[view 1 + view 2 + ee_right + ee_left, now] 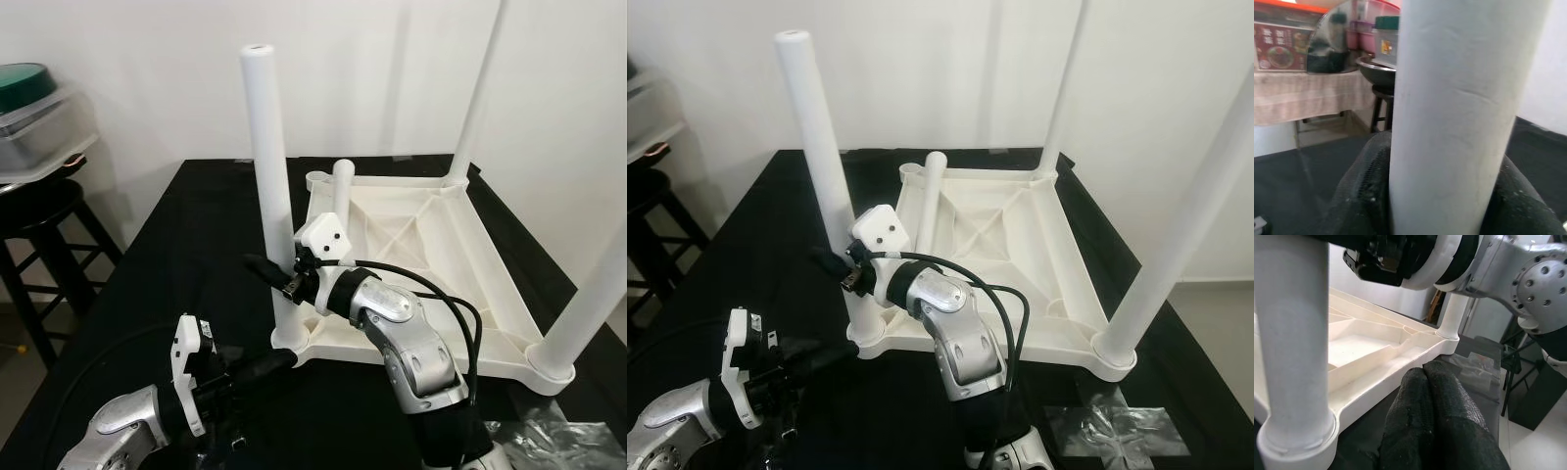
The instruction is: Building children table
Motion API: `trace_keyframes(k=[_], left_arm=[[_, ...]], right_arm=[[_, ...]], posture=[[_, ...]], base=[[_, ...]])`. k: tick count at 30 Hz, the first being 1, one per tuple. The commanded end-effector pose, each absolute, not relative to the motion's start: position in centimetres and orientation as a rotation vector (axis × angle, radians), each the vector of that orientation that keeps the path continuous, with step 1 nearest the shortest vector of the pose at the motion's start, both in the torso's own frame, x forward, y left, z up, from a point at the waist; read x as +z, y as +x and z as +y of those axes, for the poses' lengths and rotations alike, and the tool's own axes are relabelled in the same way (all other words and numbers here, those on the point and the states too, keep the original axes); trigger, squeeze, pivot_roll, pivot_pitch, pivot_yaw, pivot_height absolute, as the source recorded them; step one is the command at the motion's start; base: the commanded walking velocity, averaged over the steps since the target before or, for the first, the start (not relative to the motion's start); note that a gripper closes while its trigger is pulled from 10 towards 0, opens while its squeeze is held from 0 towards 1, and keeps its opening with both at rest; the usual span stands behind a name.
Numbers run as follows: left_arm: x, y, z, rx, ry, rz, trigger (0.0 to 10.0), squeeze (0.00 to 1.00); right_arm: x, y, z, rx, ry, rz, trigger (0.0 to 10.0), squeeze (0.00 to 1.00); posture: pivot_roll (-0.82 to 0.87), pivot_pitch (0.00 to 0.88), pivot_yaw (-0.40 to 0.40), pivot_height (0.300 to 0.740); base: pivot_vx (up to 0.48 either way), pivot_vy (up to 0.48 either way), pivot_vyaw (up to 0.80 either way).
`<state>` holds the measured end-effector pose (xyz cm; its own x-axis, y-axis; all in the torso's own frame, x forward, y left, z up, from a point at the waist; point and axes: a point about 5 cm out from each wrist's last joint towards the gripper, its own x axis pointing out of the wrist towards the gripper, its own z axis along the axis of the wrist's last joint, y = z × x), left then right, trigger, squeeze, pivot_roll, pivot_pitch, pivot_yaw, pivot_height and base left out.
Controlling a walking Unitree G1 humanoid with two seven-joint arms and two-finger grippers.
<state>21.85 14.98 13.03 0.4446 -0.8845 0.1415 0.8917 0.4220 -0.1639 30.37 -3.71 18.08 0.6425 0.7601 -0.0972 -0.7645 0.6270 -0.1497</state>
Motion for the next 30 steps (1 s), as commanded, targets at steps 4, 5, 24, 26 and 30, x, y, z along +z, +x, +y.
trace_keyframes(k=[4,5,24,26,30], left_arm=[[12.8,21.9,15.2,-1.066,-0.225,-0.027,10.0,0.00],[12.9,22.3,15.4,-1.020,-0.223,-0.044,10.0,0.00],[13.5,24.0,17.4,-0.409,-0.206,-0.045,10.0,0.00],[13.5,23.8,17.4,-0.395,-0.224,-0.055,10.0,0.00],[13.4,23.6,17.2,-0.370,-0.294,-0.062,10.0,0.00]], right_arm=[[14.9,30.1,-4.6,0.868,-0.129,0.177,10.0,1.00],[15.3,30.1,-4.7,0.878,-0.121,0.142,10.0,1.00],[15.0,25.0,-10.5,1.040,-0.043,0.084,10.0,0.00],[15.0,24.6,-10.8,1.063,-0.033,0.088,10.0,0.00],[14.9,24.1,-11.0,1.111,-0.006,0.092,10.0,0.00]], posture=[[-0.01,0.015,-0.030,0.740],[-0.01,0.014,-0.029,0.740],[-0.03,0.037,-0.027,0.740],[-0.03,0.038,-0.025,0.740],[-0.03,0.039,-0.024,0.740]], base=[[0.000,0.000,0.00],[0.000,0.000,0.00],[0.000,0.000,0.00],[0.000,0.000,0.00],[0.061,-0.180,0.00]])
